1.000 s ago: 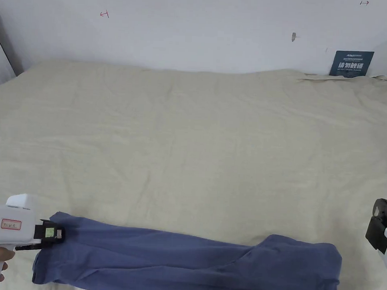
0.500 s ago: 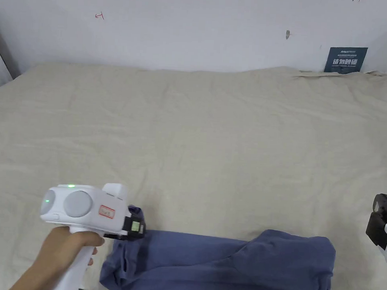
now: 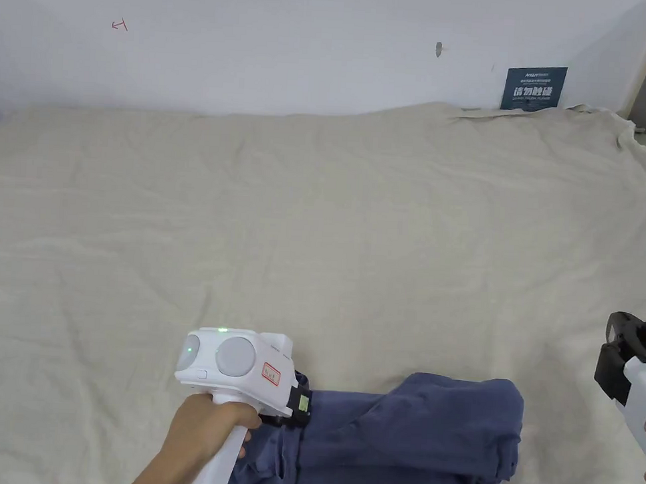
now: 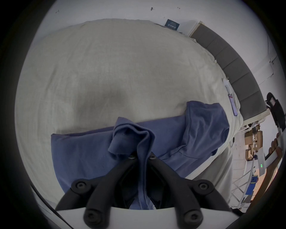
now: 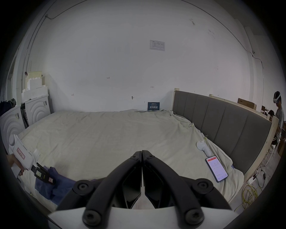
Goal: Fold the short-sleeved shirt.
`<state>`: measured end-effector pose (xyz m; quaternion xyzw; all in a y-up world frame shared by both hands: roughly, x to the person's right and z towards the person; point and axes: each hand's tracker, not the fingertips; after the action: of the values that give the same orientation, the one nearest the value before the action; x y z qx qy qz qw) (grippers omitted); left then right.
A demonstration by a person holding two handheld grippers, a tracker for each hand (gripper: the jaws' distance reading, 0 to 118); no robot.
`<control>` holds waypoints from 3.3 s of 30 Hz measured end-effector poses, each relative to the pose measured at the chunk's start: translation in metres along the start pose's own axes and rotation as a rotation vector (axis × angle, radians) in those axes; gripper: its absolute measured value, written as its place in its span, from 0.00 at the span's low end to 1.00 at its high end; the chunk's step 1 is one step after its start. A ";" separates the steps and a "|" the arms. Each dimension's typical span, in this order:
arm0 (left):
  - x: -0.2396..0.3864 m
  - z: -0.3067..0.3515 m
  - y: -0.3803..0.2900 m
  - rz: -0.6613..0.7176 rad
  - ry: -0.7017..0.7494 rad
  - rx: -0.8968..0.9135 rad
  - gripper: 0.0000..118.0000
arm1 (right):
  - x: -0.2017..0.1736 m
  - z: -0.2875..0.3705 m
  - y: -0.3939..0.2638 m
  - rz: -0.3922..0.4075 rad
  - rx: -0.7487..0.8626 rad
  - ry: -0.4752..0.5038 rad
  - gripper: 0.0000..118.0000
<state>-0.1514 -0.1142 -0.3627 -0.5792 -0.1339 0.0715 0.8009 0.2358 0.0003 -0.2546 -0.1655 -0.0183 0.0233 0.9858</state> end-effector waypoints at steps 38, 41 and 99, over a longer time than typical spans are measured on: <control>-0.035 0.000 -0.087 -0.001 0.162 0.491 0.00 | -0.002 0.006 0.004 -0.003 -0.004 0.022 0.00; -0.022 -0.021 -0.082 -0.029 0.156 0.456 0.00 | 0.002 0.006 0.002 -0.004 -0.010 0.013 0.00; -0.167 0.022 -0.074 0.284 -0.274 0.192 0.97 | -0.012 0.003 0.009 0.026 -0.030 0.015 0.00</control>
<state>-0.3208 -0.1627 -0.3080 -0.4981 -0.1514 0.2742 0.8086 0.2230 0.0094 -0.2552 -0.1809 -0.0092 0.0347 0.9829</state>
